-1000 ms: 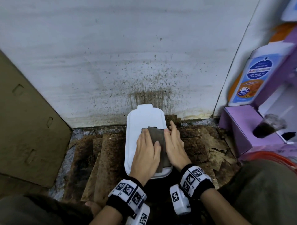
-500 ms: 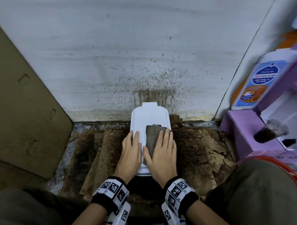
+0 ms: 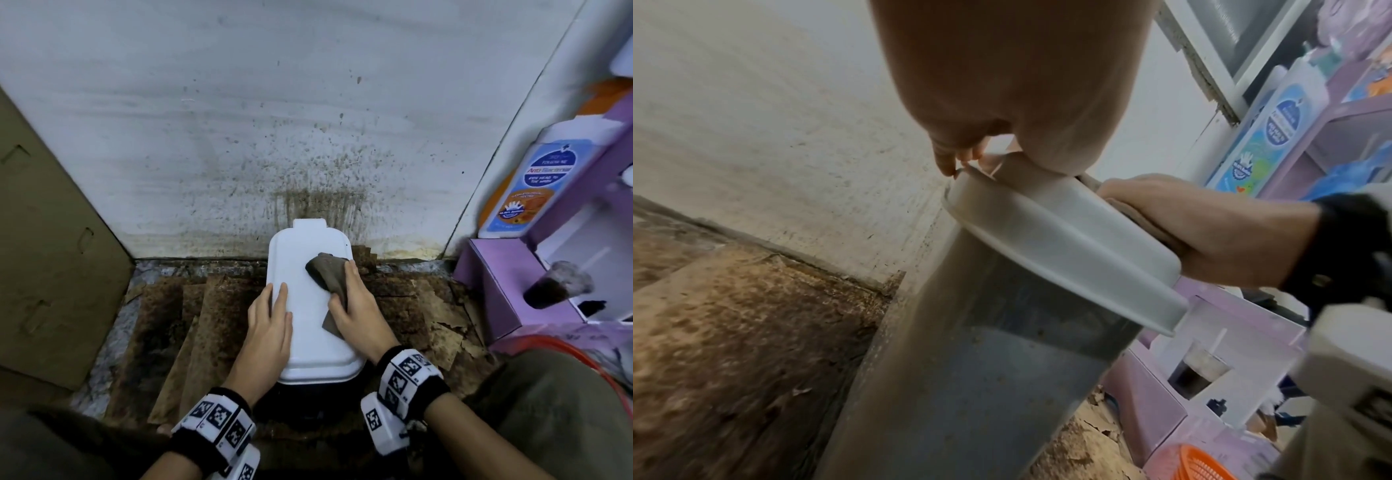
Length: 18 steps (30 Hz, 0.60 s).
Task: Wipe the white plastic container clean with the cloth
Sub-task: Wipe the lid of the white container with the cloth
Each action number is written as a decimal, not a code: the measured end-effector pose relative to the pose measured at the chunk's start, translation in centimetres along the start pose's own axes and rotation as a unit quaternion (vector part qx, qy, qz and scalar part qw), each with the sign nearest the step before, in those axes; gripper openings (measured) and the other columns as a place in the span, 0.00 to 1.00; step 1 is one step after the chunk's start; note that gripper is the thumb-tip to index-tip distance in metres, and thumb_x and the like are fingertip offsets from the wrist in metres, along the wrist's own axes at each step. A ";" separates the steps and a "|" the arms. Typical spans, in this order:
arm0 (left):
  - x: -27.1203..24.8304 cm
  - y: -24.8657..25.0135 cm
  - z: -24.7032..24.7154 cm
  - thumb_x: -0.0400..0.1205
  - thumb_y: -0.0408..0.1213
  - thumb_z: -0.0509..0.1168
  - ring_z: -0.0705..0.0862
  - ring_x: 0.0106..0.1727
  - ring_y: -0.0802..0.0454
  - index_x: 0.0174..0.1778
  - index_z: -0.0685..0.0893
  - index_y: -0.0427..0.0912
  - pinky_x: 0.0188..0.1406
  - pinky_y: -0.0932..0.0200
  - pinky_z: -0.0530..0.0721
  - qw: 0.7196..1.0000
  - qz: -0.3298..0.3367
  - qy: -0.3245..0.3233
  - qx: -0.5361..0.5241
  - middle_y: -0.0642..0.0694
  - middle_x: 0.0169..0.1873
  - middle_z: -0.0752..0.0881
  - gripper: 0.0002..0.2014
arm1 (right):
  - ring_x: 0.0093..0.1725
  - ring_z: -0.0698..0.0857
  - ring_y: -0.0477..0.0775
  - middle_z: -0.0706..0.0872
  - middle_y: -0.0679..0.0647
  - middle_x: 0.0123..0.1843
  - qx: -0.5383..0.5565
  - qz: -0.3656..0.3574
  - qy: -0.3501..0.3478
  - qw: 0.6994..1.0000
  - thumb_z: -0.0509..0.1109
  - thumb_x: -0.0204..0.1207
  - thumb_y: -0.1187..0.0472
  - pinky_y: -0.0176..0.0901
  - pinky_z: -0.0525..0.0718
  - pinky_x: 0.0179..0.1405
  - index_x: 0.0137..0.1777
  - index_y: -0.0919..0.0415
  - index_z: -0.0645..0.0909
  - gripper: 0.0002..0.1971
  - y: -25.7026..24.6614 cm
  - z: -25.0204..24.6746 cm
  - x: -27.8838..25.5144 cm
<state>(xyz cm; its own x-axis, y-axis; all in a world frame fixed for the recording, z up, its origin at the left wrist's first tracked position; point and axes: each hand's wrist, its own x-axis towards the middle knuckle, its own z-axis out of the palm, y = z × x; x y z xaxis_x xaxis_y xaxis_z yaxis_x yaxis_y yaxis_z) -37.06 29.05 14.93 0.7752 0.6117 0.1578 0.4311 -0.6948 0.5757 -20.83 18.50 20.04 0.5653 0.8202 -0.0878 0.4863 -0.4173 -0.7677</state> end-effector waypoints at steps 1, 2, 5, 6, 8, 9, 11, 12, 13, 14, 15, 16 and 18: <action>0.0 -0.1 0.1 0.88 0.53 0.36 0.54 0.85 0.40 0.90 0.54 0.41 0.82 0.53 0.57 1.000 0.004 0.005 0.007 0.34 0.86 0.55 0.34 | 0.82 0.66 0.47 0.58 0.55 0.89 0.007 0.001 -0.010 1.000 0.59 0.89 0.57 0.31 0.62 0.76 0.89 0.61 0.46 0.35 -0.1 -0.8 0.6; 0.0 -0.1 0.2 0.88 0.53 0.36 0.55 0.85 0.40 0.89 0.54 0.41 0.83 0.51 0.59 1.000 0.004 0.009 0.012 0.34 0.86 0.56 0.34 | 0.72 0.73 0.45 0.68 0.56 0.85 0.009 0.001 -0.019 1.000 0.61 0.88 0.58 0.31 0.69 0.68 0.89 0.61 0.51 0.33 -0.2 -1.6 1.2; 0.0 -0.1 0.4 0.89 0.51 0.37 0.57 0.84 0.37 0.89 0.57 0.39 0.83 0.47 0.63 1.000 -0.002 0.011 0.018 0.32 0.85 0.58 0.33 | 0.64 0.75 0.44 0.76 0.56 0.79 0.004 0.000 -0.038 0.999 0.62 0.88 0.58 0.33 0.73 0.58 0.89 0.58 0.54 0.32 0.0 -3.5 3.4; 0.1 -0.1 0.4 0.90 0.50 0.39 0.60 0.84 0.35 0.89 0.58 0.38 0.82 0.45 0.66 1.000 -0.004 0.012 0.018 0.31 0.85 0.59 0.32 | 0.67 0.76 0.45 0.75 0.55 0.80 0.009 -0.001 -0.042 0.999 0.62 0.88 0.58 0.33 0.73 0.60 0.89 0.58 0.54 0.32 0.1 -3.9 4.2; 0.1 -0.1 0.4 0.90 0.48 0.41 0.63 0.82 0.33 0.88 0.60 0.37 0.81 0.41 0.70 1.000 -0.008 0.016 0.015 0.30 0.84 0.62 0.31 | 0.72 0.75 0.48 0.73 0.54 0.82 0.030 -0.003 -0.048 0.998 0.63 0.88 0.57 0.36 0.73 0.65 0.89 0.57 0.54 0.32 0.5 -4.2 5.8; 0.1 -0.1 0.4 0.90 0.47 0.41 0.63 0.82 0.33 0.88 0.60 0.37 0.81 0.40 0.70 1.000 -0.006 0.017 0.015 0.30 0.83 0.62 0.30 | 0.74 0.75 0.49 0.72 0.54 0.83 0.039 -0.003 -0.049 0.998 0.63 0.88 0.56 0.38 0.73 0.67 0.89 0.57 0.54 0.32 0.7 -4.2 6.7; 0.0 0.0 0.3 0.91 0.48 0.40 0.61 0.82 0.35 0.89 0.59 0.38 0.81 0.41 0.69 1.000 -0.001 0.017 0.012 0.31 0.84 0.60 0.31 | 0.78 0.73 0.51 0.69 0.54 0.85 0.050 -0.005 -0.042 0.998 0.63 0.88 0.56 0.39 0.72 0.70 0.89 0.57 0.54 0.33 1.0 -4.4 8.5; -0.1 0.0 0.3 0.91 0.49 0.39 0.60 0.83 0.37 0.89 0.58 0.40 0.82 0.43 0.68 1.000 0.000 0.015 0.010 0.32 0.85 0.59 0.31 | 0.80 0.72 0.52 0.69 0.54 0.85 0.056 -0.005 -0.040 0.998 0.64 0.88 0.56 0.40 0.72 0.71 0.89 0.58 0.54 0.33 1.1 -4.5 9.2; -0.2 0.0 0.2 0.90 0.50 0.38 0.59 0.84 0.38 0.89 0.56 0.41 0.83 0.44 0.67 1.000 0.003 0.016 0.010 0.33 0.85 0.58 0.31 | 0.80 0.72 0.52 0.68 0.54 0.86 0.061 -0.003 -0.038 0.997 0.64 0.88 0.56 0.40 0.72 0.71 0.89 0.58 0.54 0.34 1.4 -4.4 9.8; -0.2 -0.1 0.1 0.90 0.51 0.37 0.58 0.84 0.38 0.89 0.56 0.41 0.83 0.46 0.67 1.000 0.007 0.017 0.013 0.34 0.86 0.58 0.31 | 0.80 0.72 0.52 0.68 0.54 0.86 0.068 -0.004 -0.039 0.997 0.64 0.87 0.56 0.41 0.73 0.71 0.89 0.57 0.54 0.34 1.6 -4.5 10.2; -0.2 -0.1 0.1 0.90 0.51 0.37 0.58 0.85 0.38 0.90 0.55 0.42 0.83 0.47 0.66 1.000 0.009 0.016 0.015 0.34 0.86 0.57 0.31 | 0.80 0.72 0.51 0.68 0.54 0.86 0.076 -0.004 -0.040 0.996 0.64 0.87 0.56 0.42 0.73 0.71 0.89 0.57 0.54 0.34 1.8 -4.4 10.5; -0.2 -0.1 0.1 0.90 0.51 0.37 0.57 0.85 0.38 0.90 0.54 0.42 0.83 0.48 0.65 1.000 0.009 0.015 0.015 0.35 0.86 0.57 0.31 | 0.79 0.72 0.51 0.67 0.53 0.86 0.082 -0.006 -0.040 0.996 0.64 0.88 0.56 0.42 0.74 0.72 0.89 0.56 0.54 0.34 2.0 -4.4 10.5; -0.2 0.0 0.2 0.90 0.51 0.37 0.56 0.85 0.40 0.90 0.54 0.43 0.83 0.50 0.63 1.000 0.009 0.017 0.014 0.35 0.86 0.57 0.31 | 0.79 0.73 0.50 0.68 0.51 0.86 0.095 -0.010 -0.035 0.995 0.64 0.88 0.56 0.44 0.75 0.73 0.89 0.54 0.55 0.33 2.3 -4.3 9.9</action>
<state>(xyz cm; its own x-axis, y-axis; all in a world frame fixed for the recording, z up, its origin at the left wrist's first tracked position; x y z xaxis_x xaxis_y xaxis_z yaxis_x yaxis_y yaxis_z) -37.12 28.81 14.73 0.7669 0.6115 0.1945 0.4309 -0.7154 0.5500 -11.25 23.93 20.17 0.5066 0.8551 -0.1105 0.3588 -0.3256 -0.8748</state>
